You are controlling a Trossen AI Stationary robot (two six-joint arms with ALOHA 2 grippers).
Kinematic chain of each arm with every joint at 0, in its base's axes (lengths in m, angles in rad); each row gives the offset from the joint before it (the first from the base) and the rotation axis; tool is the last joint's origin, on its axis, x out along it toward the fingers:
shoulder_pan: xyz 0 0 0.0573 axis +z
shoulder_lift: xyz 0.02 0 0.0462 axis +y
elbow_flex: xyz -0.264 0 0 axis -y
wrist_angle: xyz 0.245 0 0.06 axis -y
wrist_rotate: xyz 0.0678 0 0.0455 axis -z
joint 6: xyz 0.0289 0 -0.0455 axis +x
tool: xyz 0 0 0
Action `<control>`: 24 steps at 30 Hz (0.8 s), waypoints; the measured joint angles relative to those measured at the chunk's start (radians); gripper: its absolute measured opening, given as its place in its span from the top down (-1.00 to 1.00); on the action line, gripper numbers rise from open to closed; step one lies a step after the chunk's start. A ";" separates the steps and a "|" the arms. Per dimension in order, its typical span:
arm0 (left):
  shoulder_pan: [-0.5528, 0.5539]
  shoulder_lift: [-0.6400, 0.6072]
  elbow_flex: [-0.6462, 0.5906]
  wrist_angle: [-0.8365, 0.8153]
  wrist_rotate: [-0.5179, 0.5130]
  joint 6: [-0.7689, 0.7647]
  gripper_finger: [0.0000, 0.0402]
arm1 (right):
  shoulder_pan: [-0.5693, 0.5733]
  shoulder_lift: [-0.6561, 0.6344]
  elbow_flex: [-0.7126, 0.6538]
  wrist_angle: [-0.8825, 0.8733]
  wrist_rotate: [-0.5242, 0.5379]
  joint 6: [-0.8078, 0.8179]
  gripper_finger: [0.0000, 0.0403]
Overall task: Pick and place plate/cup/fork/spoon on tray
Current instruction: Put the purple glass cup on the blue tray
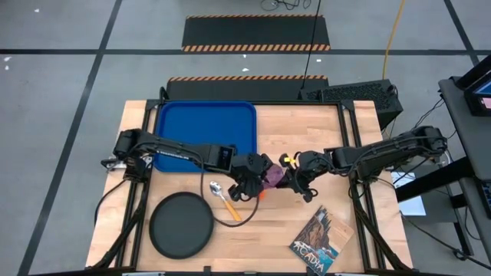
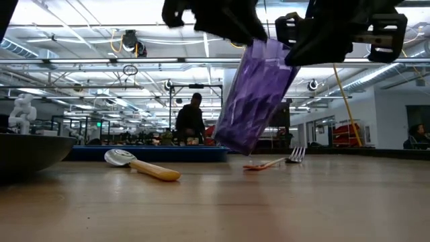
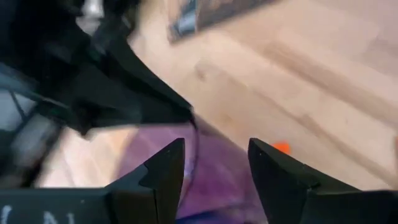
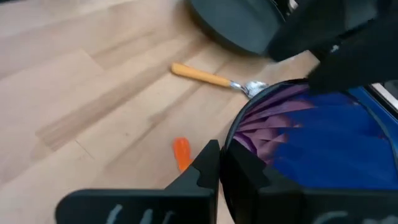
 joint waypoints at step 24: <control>0.020 0.047 -0.002 -0.036 -0.046 -0.014 0.94 | 0.000 -0.002 0.005 0.038 0.020 -0.008 0.84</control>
